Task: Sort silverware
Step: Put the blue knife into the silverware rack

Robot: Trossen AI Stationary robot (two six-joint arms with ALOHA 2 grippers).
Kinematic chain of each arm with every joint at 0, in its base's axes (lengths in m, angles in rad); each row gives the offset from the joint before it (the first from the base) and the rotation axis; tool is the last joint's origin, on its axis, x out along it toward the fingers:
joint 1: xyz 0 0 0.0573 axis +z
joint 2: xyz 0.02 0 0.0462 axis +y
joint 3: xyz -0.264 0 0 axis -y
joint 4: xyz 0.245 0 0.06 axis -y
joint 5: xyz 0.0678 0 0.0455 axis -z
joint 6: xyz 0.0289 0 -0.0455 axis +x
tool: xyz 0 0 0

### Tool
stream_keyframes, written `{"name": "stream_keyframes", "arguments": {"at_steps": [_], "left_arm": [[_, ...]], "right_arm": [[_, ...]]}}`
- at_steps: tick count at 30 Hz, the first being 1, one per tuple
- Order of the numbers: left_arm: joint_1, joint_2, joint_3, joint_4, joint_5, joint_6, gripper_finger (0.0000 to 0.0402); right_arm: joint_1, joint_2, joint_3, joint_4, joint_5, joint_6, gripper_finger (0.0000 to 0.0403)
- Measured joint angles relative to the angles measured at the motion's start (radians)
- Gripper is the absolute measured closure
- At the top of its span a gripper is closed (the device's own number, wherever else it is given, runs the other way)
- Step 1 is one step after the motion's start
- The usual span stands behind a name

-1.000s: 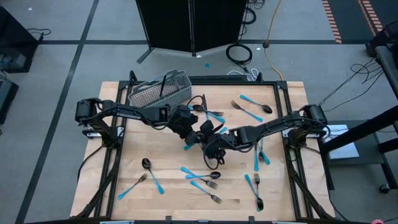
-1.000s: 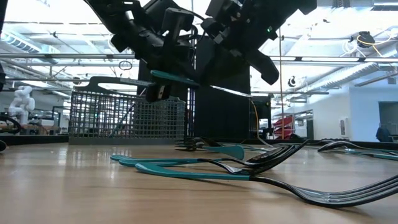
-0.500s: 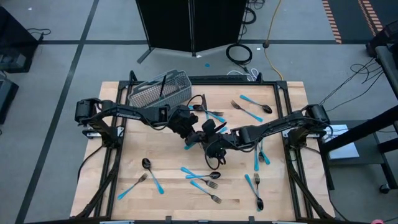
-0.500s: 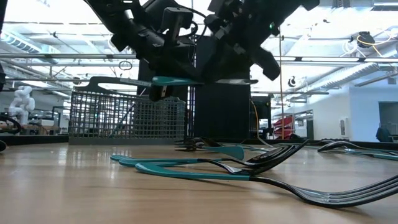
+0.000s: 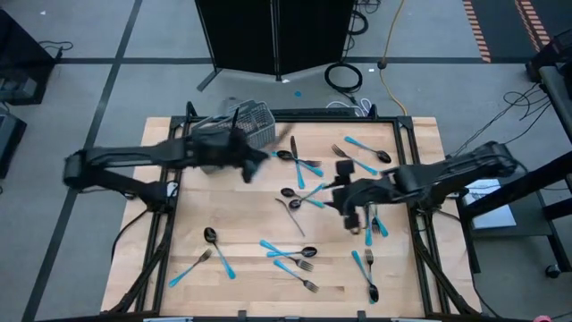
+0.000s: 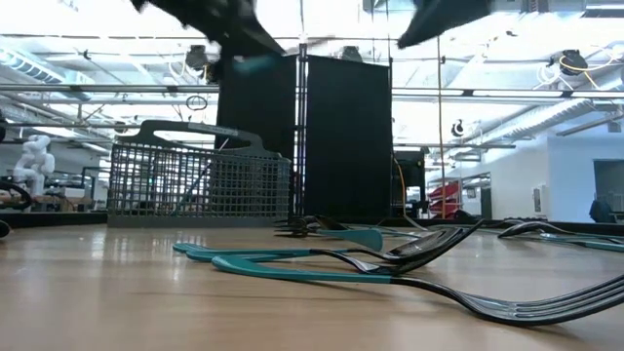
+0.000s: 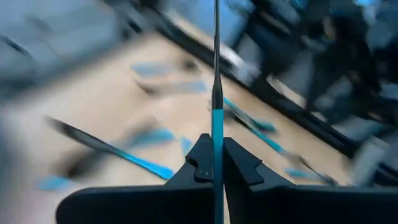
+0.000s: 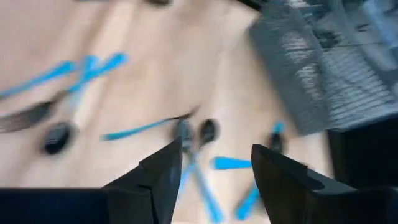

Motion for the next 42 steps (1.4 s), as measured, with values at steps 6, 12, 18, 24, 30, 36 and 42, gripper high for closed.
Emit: {"name": "stream_keyframes", "arguments": {"at_steps": [6, 12, 18, 24, 30, 36, 42], "left_arm": [[-0.107, -0.275, -0.118, -0.003, -0.582, 0.104, 0.0401], [-0.118, -0.376, -0.401, 0.219, -0.899, 0.127, 0.0401], [-0.068, -0.36, -0.585, 0.517, -0.991, 0.214, 0.0401], [-0.009, -0.319, -0.622, 0.588, -0.98, 0.301, 0.0401], [0.036, -0.216, -0.621, 0.696, -0.958, 0.374, 0.0401], [0.096, -0.096, -0.621, 0.782, -0.932, 0.387, 0.0401], [0.124, -0.011, -0.621, 0.81, -0.884, 0.384, 0.0396]], "right_arm": [[0.04, -0.151, -0.199, 0.146, -0.025, 0.027, 0.0223], [0.028, -0.201, -0.331, 0.293, -0.011, -0.038, 0.0229], [0.015, -0.203, -0.333, 0.335, 0.039, -0.064, 0.0229], [0.015, -0.203, -0.333, 0.39, 0.031, -0.115, 0.0229], [0.015, -0.203, -0.333, 0.432, 0.026, -0.147, 0.0229], [0.015, -0.203, -0.333, 0.429, 0.025, -0.15, 0.0229], [0.015, -0.203, -0.333, 0.427, 0.025, -0.15, 0.0229]]}}
